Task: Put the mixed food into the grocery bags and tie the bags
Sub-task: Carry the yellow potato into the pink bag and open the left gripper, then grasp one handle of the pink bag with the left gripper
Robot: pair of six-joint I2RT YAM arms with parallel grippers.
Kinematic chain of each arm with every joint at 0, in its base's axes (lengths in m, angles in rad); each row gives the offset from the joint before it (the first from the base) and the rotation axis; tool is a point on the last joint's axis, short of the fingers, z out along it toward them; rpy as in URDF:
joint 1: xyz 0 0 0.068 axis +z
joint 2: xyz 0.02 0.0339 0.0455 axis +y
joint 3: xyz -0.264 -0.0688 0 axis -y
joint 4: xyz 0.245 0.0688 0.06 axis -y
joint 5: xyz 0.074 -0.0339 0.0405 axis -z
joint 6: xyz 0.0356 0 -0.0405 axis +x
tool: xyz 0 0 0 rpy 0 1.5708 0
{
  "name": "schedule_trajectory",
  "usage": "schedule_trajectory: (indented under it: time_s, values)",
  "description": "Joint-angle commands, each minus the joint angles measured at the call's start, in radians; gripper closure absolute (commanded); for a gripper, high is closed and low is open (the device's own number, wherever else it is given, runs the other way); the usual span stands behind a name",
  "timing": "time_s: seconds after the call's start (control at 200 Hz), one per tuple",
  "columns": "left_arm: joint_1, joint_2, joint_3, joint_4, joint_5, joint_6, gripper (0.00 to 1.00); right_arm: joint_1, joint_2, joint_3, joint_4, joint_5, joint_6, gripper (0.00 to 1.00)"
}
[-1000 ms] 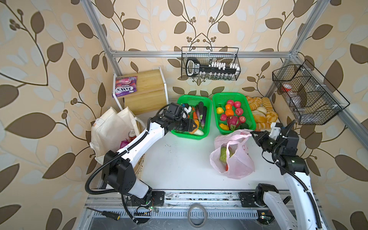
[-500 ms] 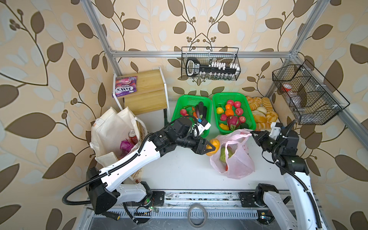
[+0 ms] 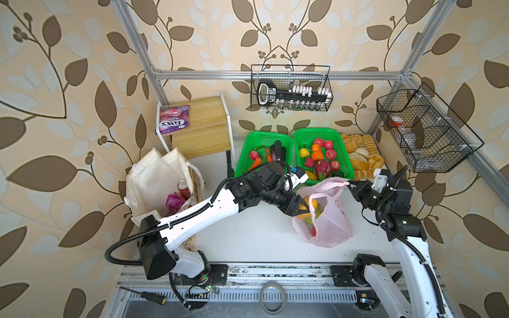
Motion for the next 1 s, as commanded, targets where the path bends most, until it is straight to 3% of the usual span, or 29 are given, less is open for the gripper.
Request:
schedule_trajectory:
  time_s: [0.0,0.12,0.39,0.53,0.645,0.995]
  values:
    - [-0.011,0.045,0.049,0.078,-0.15,-0.017,0.49,0.005,-0.007,-0.01,0.014,-0.008,0.012,1.0]
    - [-0.013,0.093,0.085,0.106,-0.212,-0.018,0.45,0.002,-0.008,-0.01,0.012,-0.007,0.01,1.0]
    - [-0.016,0.142,0.138,0.102,-0.13,-0.028,0.38,0.001,-0.007,-0.013,0.014,0.001,0.006,1.0]
    - [-0.018,0.143,0.13,0.098,-0.158,-0.033,0.32,0.001,-0.006,-0.016,0.018,0.002,0.008,1.0]
    - [-0.018,0.127,0.132,0.096,-0.195,-0.033,0.23,0.001,-0.003,-0.016,0.02,0.001,0.006,1.0]
    - [-0.018,-0.028,0.078,0.113,-0.157,0.031,0.22,0.0,0.011,-0.015,0.021,0.005,-0.003,1.0]
